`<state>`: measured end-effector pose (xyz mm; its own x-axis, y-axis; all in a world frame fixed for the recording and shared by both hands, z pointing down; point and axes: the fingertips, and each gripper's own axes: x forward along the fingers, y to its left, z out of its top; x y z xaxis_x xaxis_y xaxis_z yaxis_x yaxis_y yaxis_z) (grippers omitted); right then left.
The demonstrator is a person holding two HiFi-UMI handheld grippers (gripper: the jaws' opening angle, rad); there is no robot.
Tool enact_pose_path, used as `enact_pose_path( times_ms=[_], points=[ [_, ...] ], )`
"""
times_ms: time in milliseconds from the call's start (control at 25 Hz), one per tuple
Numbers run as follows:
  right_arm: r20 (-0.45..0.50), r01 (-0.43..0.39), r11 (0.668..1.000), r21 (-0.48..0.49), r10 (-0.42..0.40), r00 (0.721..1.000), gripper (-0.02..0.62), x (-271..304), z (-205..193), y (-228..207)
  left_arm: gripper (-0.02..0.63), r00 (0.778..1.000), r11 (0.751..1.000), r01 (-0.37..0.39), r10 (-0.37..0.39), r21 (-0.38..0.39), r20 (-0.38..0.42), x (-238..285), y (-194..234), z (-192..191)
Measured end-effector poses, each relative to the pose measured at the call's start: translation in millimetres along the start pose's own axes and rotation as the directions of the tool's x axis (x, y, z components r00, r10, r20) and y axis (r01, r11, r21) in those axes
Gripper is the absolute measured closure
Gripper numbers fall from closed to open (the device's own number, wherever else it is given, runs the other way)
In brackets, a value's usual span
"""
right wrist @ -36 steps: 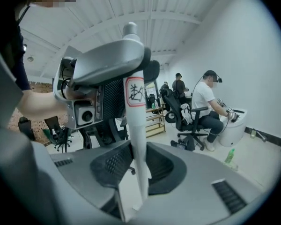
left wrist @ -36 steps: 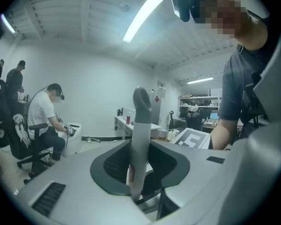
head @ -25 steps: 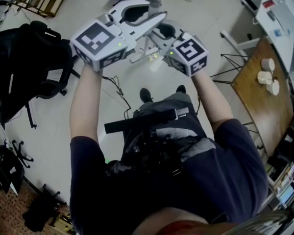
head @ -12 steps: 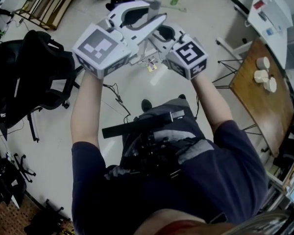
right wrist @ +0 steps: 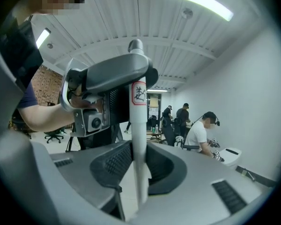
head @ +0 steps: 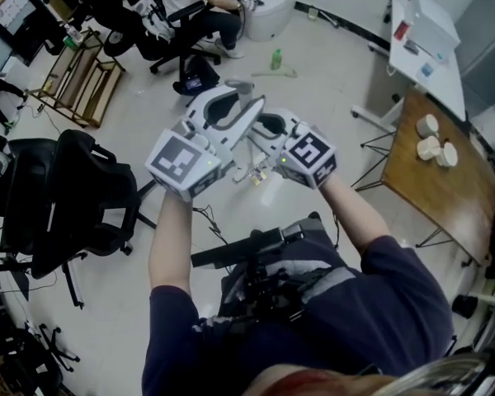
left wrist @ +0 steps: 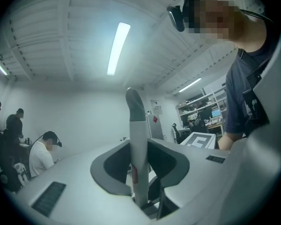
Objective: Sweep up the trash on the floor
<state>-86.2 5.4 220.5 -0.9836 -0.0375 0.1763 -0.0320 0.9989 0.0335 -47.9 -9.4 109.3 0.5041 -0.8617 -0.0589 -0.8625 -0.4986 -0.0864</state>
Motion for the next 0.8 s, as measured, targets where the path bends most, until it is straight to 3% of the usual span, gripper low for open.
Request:
enact_pose_path(
  times_ms=[440, 800],
  points=[
    [-0.01, 0.047, 0.994, 0.095, -0.046, 0.999, 0.489, -18, -5, -26, 0.419, 0.993, 0.996, -0.089, 0.089, -0.013, 0.073, -3, 24, 8],
    [0.013, 0.15, 0.974, 0.172, -0.154, 0.988, 0.489, -69, -16, -66, 0.419, 0.995, 0.997, 0.079, -0.077, -0.018, 0.07, 62, -13, -10]
  ],
)
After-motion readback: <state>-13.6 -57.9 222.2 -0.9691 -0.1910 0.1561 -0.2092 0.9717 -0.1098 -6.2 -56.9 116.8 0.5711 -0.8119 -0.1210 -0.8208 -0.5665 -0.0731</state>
